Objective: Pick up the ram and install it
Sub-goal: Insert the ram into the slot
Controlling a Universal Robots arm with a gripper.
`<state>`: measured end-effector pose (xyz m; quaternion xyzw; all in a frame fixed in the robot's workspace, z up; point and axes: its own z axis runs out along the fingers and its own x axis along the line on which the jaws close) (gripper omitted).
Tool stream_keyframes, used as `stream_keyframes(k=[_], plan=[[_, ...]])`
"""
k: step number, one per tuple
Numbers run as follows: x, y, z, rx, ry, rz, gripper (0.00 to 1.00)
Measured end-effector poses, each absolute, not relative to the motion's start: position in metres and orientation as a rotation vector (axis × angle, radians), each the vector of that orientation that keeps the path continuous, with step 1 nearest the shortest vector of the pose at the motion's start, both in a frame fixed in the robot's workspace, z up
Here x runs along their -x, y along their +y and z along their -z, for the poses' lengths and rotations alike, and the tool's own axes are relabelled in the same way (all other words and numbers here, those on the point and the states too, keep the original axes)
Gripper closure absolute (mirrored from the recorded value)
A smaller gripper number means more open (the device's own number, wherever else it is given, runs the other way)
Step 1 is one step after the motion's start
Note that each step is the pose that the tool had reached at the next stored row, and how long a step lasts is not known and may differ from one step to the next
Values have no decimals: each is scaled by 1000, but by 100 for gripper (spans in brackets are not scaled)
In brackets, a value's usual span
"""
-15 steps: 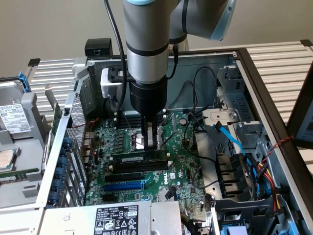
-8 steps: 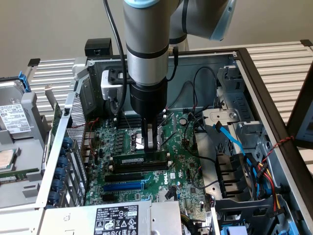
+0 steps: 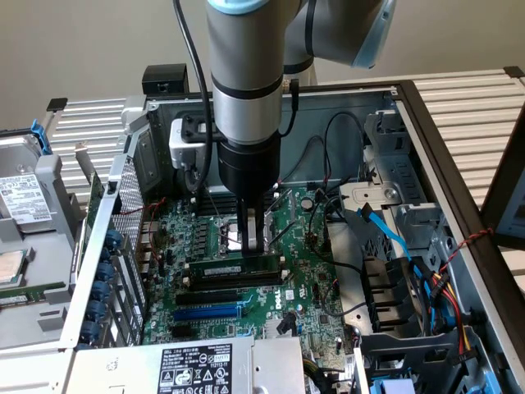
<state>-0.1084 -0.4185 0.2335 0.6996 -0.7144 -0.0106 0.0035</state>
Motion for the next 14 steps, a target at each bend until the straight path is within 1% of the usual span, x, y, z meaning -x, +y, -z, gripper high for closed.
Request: stream_keyframes(k=[14], plan=[[110, -419, -233, -2188, -2249, 28, 88]])
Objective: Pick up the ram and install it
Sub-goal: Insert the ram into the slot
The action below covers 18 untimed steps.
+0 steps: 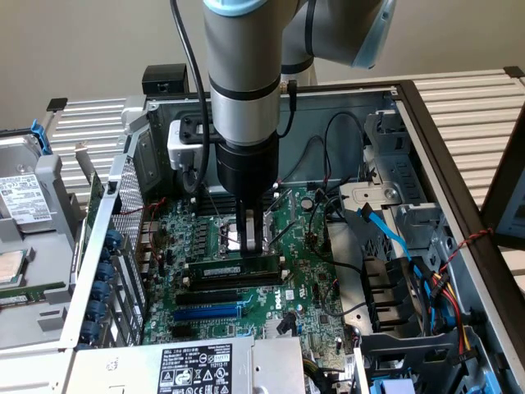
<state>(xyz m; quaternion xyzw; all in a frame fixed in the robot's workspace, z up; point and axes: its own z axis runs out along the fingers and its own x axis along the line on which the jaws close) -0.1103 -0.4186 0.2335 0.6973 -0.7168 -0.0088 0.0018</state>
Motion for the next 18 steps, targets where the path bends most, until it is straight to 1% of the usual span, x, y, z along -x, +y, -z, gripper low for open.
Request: stream_keyframes(k=[18], plan=[[111, -421, -236, -2168, -2269, 27, 88]])
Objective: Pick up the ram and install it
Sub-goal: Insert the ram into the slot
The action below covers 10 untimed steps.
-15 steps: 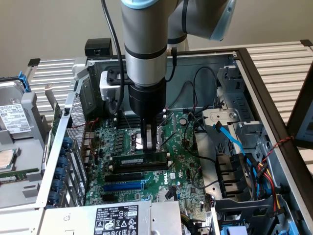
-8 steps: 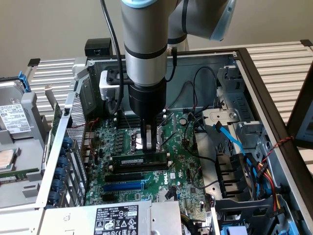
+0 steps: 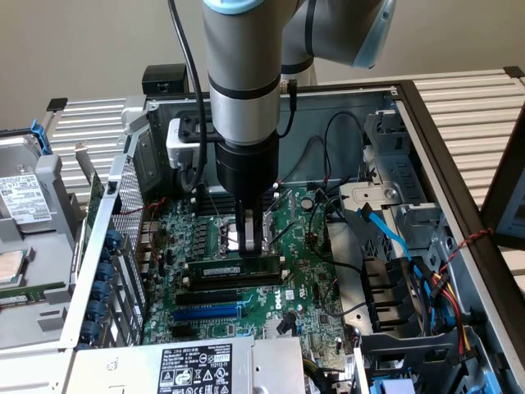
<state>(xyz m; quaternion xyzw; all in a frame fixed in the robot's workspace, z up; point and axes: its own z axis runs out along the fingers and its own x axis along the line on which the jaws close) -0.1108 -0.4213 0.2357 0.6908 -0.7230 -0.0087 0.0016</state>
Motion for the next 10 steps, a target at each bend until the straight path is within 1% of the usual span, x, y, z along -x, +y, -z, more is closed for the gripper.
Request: stream_keyframes(k=[10], plan=[[111, -421, -233, -2166, -2271, 27, 88]])
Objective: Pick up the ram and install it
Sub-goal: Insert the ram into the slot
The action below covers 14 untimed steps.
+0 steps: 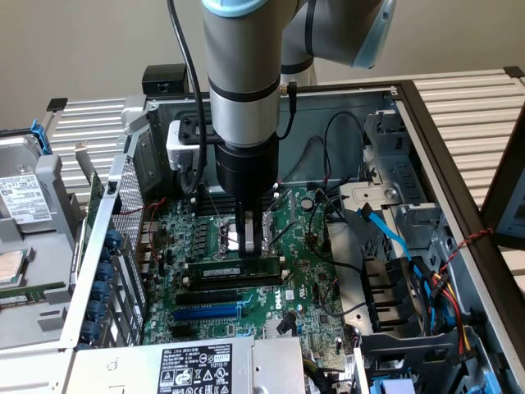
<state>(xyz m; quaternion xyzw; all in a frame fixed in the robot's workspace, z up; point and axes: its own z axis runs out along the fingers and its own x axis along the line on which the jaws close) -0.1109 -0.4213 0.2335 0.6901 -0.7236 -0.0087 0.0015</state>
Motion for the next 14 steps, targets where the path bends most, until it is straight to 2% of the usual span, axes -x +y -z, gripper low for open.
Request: stream_keyframes(k=[14], plan=[[111, -421, -231, -2166, -2271, 27, 88]])
